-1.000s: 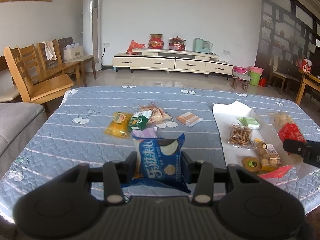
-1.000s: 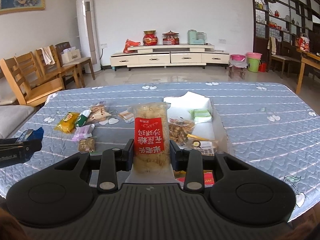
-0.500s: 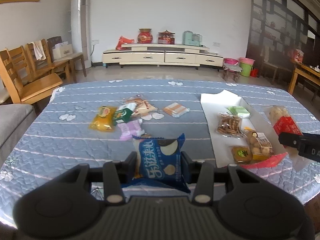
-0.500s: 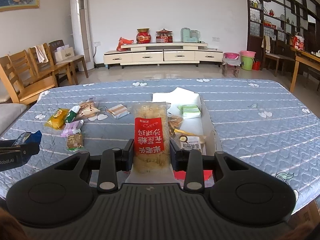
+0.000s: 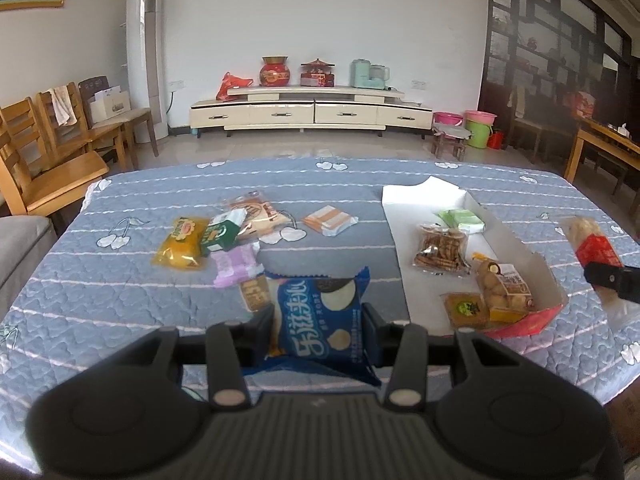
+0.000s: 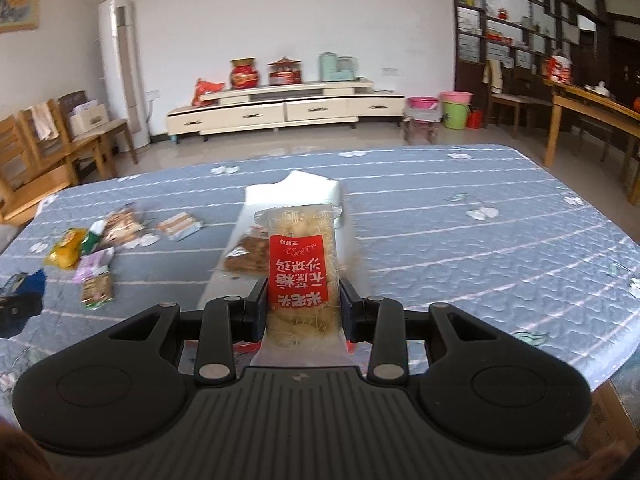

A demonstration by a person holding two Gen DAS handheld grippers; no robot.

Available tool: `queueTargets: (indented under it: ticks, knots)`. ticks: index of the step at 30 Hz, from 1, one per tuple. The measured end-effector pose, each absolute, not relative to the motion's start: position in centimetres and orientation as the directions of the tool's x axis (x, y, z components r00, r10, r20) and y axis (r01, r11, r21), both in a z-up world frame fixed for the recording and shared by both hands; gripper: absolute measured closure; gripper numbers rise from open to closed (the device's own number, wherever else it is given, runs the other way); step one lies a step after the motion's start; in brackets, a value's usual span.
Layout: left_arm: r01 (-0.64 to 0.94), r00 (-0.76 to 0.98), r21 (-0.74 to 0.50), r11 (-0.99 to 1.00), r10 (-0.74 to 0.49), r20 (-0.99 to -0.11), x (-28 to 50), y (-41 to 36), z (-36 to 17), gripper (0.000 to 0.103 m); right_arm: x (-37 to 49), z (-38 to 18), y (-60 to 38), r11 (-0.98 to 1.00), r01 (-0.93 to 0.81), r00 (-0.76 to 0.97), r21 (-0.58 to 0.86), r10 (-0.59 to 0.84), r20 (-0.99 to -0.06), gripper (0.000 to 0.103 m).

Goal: Organize snacks
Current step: 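Carry the blue chip bag with left tool while right tool carries cracker bag to tray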

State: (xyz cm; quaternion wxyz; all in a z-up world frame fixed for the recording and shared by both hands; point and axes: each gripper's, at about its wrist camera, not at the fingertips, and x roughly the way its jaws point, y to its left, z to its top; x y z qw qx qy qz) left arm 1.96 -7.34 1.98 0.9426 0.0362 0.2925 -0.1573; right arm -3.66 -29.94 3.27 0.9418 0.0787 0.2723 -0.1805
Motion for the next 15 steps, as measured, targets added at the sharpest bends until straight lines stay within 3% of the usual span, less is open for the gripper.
queueTargets:
  ticks: [15]
  knots:
    - [0.37, 0.766, -0.023, 0.929, -0.319, -0.557, 3.2, -10.4, 2.0, 0.059, -2.7, 2.4, -30.5, 0.909, 0.413, 0.774, 0.051, -0.321, -0.546, 0.06]
